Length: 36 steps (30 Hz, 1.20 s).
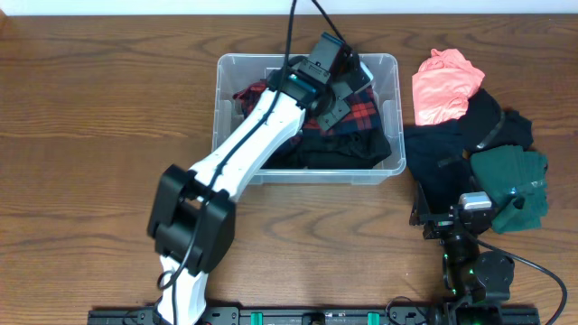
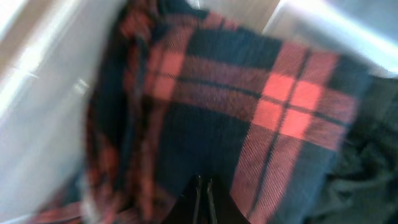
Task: Pack container
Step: 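Lay the plaid shirt into the bin and release with the left gripper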
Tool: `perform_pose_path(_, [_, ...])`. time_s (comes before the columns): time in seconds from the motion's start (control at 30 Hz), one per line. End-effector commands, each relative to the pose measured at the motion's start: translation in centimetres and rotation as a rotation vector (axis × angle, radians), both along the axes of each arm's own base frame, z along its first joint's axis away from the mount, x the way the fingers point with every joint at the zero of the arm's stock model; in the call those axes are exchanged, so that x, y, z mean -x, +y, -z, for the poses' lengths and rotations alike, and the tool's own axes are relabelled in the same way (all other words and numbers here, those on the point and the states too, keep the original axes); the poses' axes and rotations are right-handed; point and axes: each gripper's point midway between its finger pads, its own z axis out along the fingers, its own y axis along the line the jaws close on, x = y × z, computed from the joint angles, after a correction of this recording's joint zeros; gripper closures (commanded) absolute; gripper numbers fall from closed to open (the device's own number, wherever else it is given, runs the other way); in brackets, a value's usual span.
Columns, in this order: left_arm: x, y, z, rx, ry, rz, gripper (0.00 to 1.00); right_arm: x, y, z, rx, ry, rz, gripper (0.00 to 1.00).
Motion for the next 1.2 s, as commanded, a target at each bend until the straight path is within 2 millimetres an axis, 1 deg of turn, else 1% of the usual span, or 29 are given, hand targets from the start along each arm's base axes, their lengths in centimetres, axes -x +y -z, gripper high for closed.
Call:
perform_pose_path(0.0, [-0.1, 0.1, 3.6, -0.01, 0.094, -0.09, 0.94, 0.0, -0.3, 0.1, -0.007, 0.002, 0.014, 0.01])
perform_pose_path(0.03, [0.1, 0.1, 4.9, -0.009, 0.131, -0.113, 0.94, 0.0, -0.3, 0.1, -0.007, 0.002, 0.014, 0.01])
perform_pose_path(0.07, [0.3, 0.0, 5.5, -0.005, 0.153, -0.124, 0.94, 0.0, -0.3, 0.1, -0.007, 0.002, 0.014, 0.01])
perform_pose_path(0.13, [1.1, -0.5, 7.2, 0.005, 0.217, -0.126, 0.94, 0.0, -0.3, 0.1, -0.007, 0.002, 0.014, 0.01])
perform_pose_path(0.2, [1.6, -1.0, 8.4, 0.011, 0.254, -0.138, 0.94, 0.0, -0.3, 0.1, -0.007, 0.002, 0.014, 0.01])
perform_pose_path(0.27, [1.7, -1.3, 8.8, 0.009, 0.258, -0.138, 0.94, 0.0, -0.3, 0.1, -0.007, 0.002, 0.014, 0.01])
perform_pose_path(0.37, [1.4, -1.9, 8.4, 0.028, 0.234, -0.128, 0.94, 0.0, -0.3, 0.1, -0.007, 0.002, 0.014, 0.01])
perform_pose_path(0.47, [0.6, -2.5, 7.0, 0.062, 0.193, -0.127, 0.94, 0.0, -0.3, 0.1, -0.007, 0.002, 0.014, 0.01])
perform_pose_path(0.5, [0.3, -2.8, 6.3, 0.075, 0.179, -0.125, 0.94, 0.0, -0.3, 0.1, -0.007, 0.002, 0.014, 0.01])
perform_pose_path(0.57, [-0.4, -3.2, 4.2, 0.106, 0.138, -0.121, 0.94, 0.0, -0.3, 0.1, -0.007, 0.002, 0.014, 0.01])
perform_pose_path(0.6, [-0.8, -3.4, 3.0, 0.124, 0.116, -0.12, 0.94, 0.0, -0.3, 0.1, -0.007, 0.002, 0.014, 0.01])
perform_pose_path(0.67, [-1.6, -3.5, -0.4, 0.172, 0.055, -0.12, 0.94, 0.0, -0.3, 0.1, -0.007, 0.002, 0.014, 0.01])
perform_pose_path(0.7, [-1.9, -3.4, -1.7, 0.187, 0.031, -0.124, 0.94, 0.0, -0.3, 0.1, -0.007, 0.002, 0.014, 0.01])
perform_pose_path(0.73, [-2.2, -3.1, -3.4, 0.205, 0.002, -0.129, 0.94, 0.0, -0.3, 0.1, -0.007, 0.002, 0.014, 0.01])
perform_pose_path(0.77, [-2.3, -2.6, -5.4, 0.226, -0.031, -0.136, 0.87, 0.0, -0.3, 0.1, -0.007, 0.002, 0.014, 0.01])
perform_pose_path(0.83, [-2.5, -1.0, -9.1, 0.252, -0.093, -0.162, 0.66, 0.0, -0.3, 0.1, -0.007, 0.002, 0.014, 0.01])
perform_pose_path(0.9, [-2.5, 1.2, -12.1, 0.258, -0.145, -0.203, 0.57, 0.0, -0.3, 0.1, -0.007, 0.002, 0.014, 0.01])
perform_pose_path(0.97, [-2.4, 4.6, -14.9, 0.234, -0.201, -0.276, 0.54, 0.0, -0.3, 0.1, -0.007, 0.002, 0.014, 0.01])
perform_pose_path(1.03, [-2.3, 8.2, -16.6, 0.193, -0.238, -0.355, 0.51, 0.0, -0.3, 0.1, -0.007, 0.002, 0.014, 0.01])
perform_pose_path(1.07, [-2.2, 10.3, -17.4, 0.172, -0.253, -0.401, 0.48, 0.0, -0.3, 0.1, -0.007, 0.002, 0.014, 0.01])
perform_pose_path(1.1, [-2.1, 12.3, -18.0, 0.155, -0.26, -0.441, 0.39, 0.0, -0.3, 0.1, -0.007, 0.002, 0.014, 0.01])
perform_pose_path(1.13, [-2.0, 13.7, -18.3, 0.145, -0.26, -0.469, 0.32, 0.0, -0.3, 0.1, -0.007, 0.002, 0.014, 0.01])
perform_pose_path(1.17, [-1.8, 15.6, -18.6, 0.136, -0.254, -0.506, 0.25, 0.0, -0.3, 0.1, -0.007, 0.002, 0.014, 0.01])
